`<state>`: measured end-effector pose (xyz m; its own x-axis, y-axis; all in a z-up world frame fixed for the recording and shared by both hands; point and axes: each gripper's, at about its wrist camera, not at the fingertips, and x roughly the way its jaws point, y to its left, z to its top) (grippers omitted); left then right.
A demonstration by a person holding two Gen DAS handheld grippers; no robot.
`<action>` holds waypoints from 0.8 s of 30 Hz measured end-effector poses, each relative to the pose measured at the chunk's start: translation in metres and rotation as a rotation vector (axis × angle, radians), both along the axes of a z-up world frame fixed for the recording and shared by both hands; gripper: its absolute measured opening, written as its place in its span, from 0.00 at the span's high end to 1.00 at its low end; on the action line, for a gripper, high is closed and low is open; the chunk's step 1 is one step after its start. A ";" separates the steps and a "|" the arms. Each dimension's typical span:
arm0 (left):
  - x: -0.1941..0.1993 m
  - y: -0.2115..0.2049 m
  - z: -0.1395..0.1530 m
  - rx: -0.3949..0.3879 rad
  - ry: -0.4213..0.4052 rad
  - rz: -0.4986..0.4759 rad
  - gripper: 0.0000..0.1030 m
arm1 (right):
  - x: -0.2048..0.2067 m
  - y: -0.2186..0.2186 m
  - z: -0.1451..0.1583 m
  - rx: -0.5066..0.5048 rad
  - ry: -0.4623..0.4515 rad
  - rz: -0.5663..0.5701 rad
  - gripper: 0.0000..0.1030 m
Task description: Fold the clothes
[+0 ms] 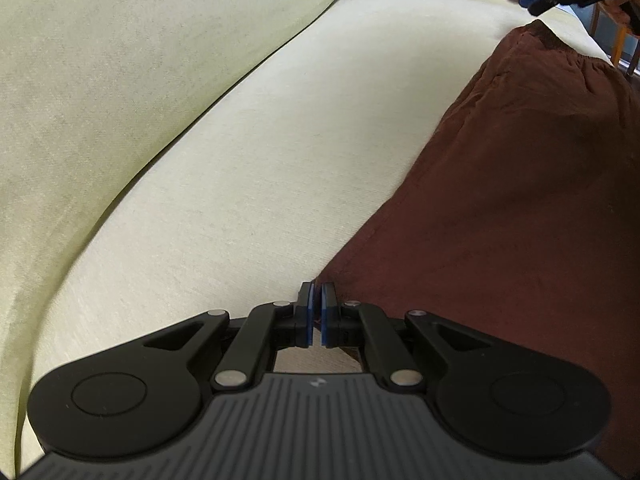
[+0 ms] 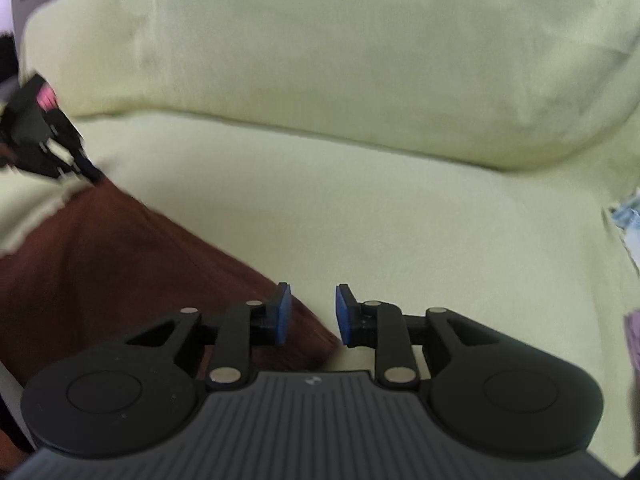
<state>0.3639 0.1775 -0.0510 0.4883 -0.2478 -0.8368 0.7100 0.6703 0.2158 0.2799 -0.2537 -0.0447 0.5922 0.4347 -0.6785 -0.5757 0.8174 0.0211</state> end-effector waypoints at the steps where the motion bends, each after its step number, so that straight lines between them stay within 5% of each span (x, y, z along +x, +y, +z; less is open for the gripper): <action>1: 0.000 -0.001 -0.001 -0.001 -0.001 0.003 1.00 | 0.000 0.015 0.000 -0.007 0.000 0.045 0.85; 10: -0.003 -0.003 -0.006 -0.001 -0.014 0.015 1.00 | 0.005 0.121 -0.035 -0.188 0.026 0.371 0.89; 13: -0.005 0.004 -0.006 -0.019 -0.013 0.023 1.00 | 0.030 0.110 -0.046 -0.166 0.046 0.289 1.00; 16: -0.006 0.008 -0.005 -0.040 -0.009 0.036 0.99 | 0.050 0.088 -0.050 -0.116 0.067 0.174 1.00; 19: -0.010 0.018 0.000 -0.076 -0.004 0.062 0.91 | 0.053 0.082 -0.052 -0.104 0.080 0.151 1.00; 24: -0.022 0.031 0.024 -0.108 -0.039 0.105 0.91 | 0.045 0.077 -0.039 -0.062 0.044 0.102 0.95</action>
